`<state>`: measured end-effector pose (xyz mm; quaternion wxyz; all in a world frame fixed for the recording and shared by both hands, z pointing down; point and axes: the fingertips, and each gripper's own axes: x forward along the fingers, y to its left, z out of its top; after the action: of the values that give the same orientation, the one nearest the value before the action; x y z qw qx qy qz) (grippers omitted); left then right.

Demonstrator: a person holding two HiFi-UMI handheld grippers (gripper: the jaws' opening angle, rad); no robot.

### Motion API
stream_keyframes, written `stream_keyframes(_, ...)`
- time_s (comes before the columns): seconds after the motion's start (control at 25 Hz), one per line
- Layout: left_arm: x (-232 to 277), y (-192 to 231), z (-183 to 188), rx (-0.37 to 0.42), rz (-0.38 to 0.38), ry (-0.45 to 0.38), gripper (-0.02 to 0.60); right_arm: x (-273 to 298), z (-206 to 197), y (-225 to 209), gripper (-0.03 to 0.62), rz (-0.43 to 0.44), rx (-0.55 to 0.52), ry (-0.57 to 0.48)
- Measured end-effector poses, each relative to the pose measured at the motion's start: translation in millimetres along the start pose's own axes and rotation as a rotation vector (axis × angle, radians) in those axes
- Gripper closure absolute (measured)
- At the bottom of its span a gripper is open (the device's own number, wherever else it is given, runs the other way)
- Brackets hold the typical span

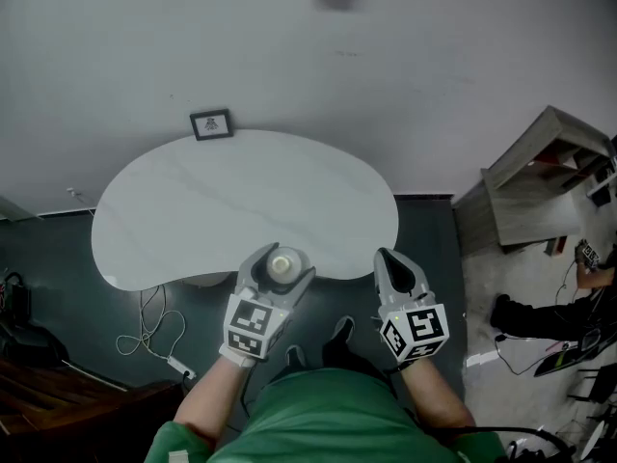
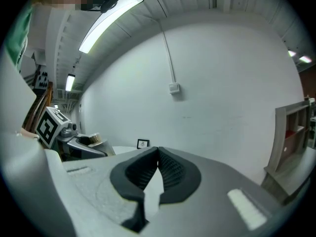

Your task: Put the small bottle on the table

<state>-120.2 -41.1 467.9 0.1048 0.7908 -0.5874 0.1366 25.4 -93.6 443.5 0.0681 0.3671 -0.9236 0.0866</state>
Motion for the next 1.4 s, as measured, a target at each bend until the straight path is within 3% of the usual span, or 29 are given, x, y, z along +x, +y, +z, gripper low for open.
stream_keyframes(0.48,60,5,-3,0.001,0.077,0.071,0.235,41,0,-47,0.591,0.088,0.011,0.011)
stream_keyframes(0.72,83,13,-21,0.019,0.074,0.136,0.235,50,-2,-63,0.591,0.071,0.029,0.023)
stream_keyframes(0.92,105,18,-29,0.055,0.036,0.156,0.235,58,-5,-78,0.591,0.015,0.048,0.032)
stream_keyframes(1.16,131,19,-38,0.123,-0.069,0.133,0.235,63,-7,-84,0.591,-0.057,0.064,0.036)
stream_keyframes(1.4,153,22,-65,0.161,-0.150,0.167,0.235,60,-10,-86,0.591,-0.134,0.064,0.052)
